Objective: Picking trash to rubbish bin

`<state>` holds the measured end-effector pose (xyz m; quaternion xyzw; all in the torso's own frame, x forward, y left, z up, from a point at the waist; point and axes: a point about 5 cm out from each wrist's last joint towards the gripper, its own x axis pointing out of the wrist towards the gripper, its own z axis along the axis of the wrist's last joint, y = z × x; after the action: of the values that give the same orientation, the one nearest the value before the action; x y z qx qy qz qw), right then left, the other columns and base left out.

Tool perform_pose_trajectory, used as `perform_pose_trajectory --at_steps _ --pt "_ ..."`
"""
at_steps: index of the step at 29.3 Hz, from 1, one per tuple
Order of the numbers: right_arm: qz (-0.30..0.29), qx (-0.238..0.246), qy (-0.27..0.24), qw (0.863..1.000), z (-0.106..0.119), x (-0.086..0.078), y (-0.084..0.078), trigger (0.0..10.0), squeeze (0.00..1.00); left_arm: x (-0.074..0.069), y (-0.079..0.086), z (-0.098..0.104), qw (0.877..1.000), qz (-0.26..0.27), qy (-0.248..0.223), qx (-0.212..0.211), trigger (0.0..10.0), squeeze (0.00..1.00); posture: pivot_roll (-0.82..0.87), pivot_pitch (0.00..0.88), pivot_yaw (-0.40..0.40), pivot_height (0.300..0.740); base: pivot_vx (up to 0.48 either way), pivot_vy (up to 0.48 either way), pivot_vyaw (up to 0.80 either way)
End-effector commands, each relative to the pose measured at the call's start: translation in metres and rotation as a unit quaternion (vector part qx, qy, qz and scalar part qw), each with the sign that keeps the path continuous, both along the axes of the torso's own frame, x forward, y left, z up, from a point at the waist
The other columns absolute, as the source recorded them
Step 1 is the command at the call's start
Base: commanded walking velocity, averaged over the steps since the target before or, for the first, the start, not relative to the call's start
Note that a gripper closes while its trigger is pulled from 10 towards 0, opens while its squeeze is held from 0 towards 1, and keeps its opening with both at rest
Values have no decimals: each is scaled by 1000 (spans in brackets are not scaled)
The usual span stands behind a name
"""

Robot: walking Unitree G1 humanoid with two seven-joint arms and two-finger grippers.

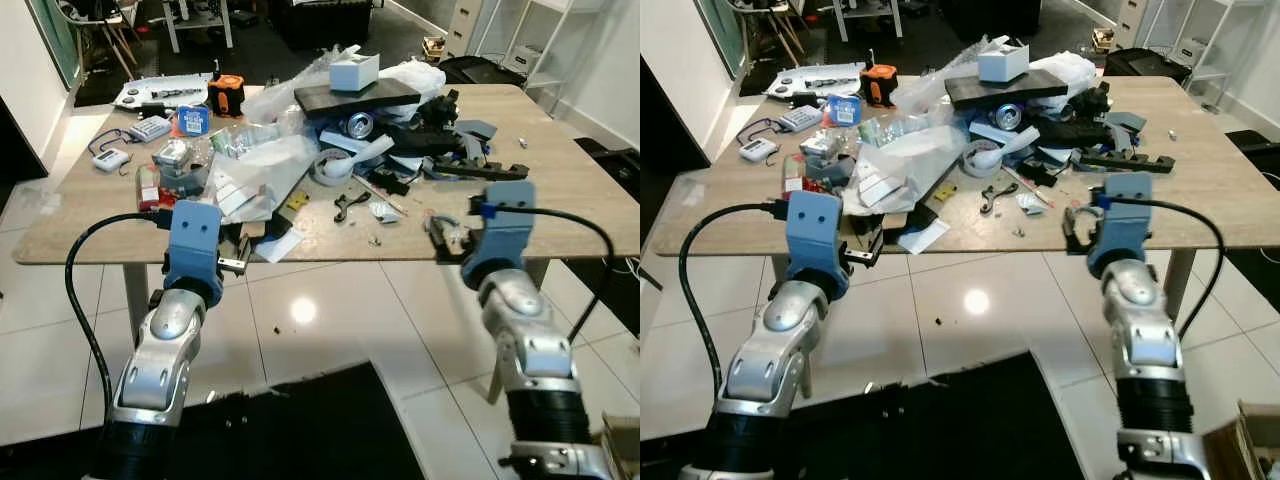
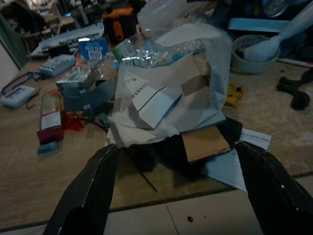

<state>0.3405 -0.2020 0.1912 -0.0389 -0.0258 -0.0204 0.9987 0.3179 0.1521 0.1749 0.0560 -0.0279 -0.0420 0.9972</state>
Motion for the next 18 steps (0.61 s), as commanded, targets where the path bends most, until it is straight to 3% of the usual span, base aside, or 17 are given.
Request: perform_pose_trajectory --at_steps 1,18 --pt "7 6 11 1000 -5 -1 5 10000 0 1 1 -1 1000 7 9 -13 10000 0 3 102 9 740 401 0 0" --pt "24 1 13 1000 -2 -1 14 10000 0 2 -1 -1 1000 4 12 -18 10000 0 9 104 8 740 379 0 0"
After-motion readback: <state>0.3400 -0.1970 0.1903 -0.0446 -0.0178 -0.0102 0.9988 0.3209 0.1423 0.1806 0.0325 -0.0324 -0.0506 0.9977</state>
